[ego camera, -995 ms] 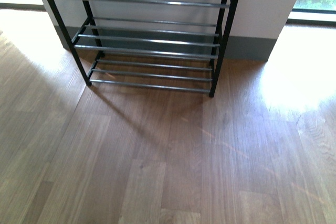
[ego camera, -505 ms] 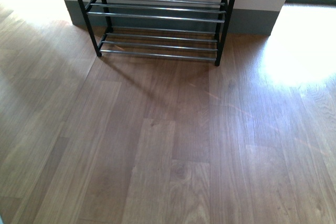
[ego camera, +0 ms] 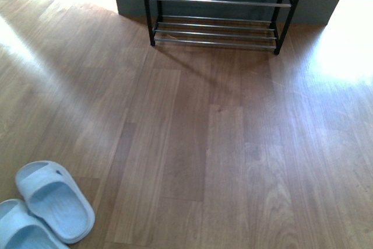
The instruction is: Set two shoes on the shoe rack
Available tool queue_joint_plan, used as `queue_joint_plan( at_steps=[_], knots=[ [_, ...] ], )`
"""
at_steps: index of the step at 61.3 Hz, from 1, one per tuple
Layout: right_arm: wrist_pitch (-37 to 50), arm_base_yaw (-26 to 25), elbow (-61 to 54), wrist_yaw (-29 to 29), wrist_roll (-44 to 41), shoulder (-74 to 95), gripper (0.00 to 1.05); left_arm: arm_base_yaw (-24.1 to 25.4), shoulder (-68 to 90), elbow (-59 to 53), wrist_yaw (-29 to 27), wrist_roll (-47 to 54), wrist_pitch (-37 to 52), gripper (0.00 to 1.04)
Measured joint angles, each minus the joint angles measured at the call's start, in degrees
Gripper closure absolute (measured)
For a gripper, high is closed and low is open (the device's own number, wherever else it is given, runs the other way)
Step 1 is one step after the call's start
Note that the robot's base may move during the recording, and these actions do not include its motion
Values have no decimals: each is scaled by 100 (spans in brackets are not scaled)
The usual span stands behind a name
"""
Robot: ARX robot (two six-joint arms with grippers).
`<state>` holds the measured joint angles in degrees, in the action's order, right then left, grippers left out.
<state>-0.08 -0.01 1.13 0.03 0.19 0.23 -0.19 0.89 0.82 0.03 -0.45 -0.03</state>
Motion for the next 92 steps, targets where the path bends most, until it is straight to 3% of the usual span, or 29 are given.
queue_joint_plan(
  at_steps=[92],
  knots=[
    [0,-2,2,-4,0,-7,9,2,0,0,0,0,0,9]
  ],
)
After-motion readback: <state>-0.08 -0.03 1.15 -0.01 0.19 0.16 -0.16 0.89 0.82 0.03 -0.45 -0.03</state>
